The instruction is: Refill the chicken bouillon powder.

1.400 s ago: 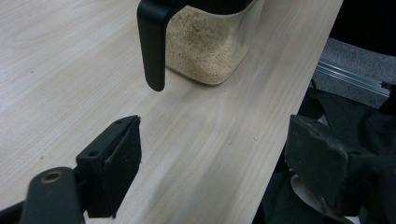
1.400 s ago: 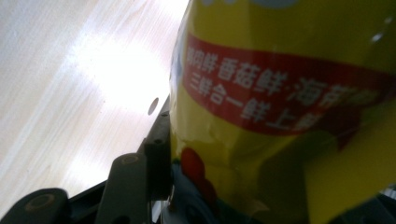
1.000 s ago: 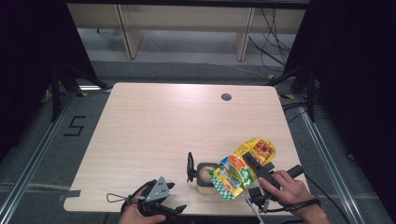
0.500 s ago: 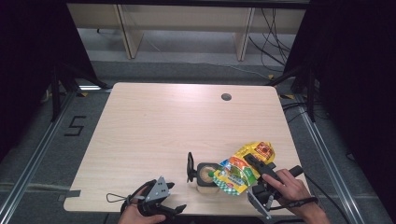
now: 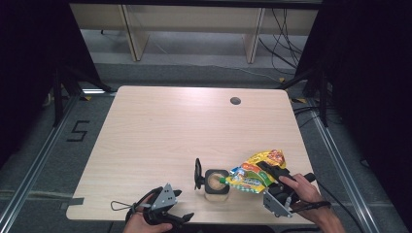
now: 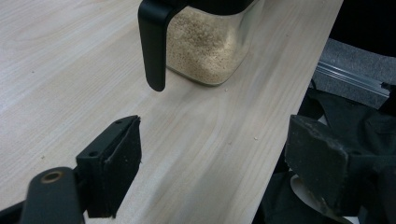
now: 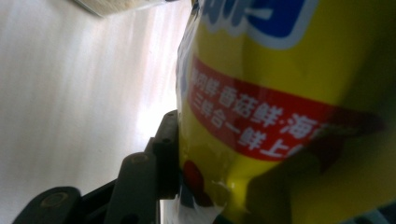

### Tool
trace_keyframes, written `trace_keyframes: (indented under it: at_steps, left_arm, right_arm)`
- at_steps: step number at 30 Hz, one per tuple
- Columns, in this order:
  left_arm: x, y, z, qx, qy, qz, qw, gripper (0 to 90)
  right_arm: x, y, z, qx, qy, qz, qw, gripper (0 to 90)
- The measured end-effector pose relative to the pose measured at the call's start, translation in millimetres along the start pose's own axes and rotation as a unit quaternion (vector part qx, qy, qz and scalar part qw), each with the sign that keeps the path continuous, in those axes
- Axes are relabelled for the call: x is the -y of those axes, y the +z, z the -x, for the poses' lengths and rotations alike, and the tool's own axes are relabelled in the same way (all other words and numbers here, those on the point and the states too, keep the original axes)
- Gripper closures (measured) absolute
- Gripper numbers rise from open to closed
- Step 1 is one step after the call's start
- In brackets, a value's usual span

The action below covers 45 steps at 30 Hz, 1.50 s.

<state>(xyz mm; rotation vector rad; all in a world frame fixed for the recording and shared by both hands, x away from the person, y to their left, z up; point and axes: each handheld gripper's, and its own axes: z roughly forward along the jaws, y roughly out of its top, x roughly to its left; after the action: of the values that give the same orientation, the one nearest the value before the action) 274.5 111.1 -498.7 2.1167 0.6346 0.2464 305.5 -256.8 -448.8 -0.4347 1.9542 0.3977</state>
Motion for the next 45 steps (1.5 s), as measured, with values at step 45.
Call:
trace_keyframes:
  at_steps: [45]
  left_arm:
    - [-0.1,-0.4,-2.2,-0.002,0.009,-0.01,0.9999,18.3]
  right_arm:
    - [53.5,18.5,-7.0,-0.091,0.301,0.104,0.9437,62.6]
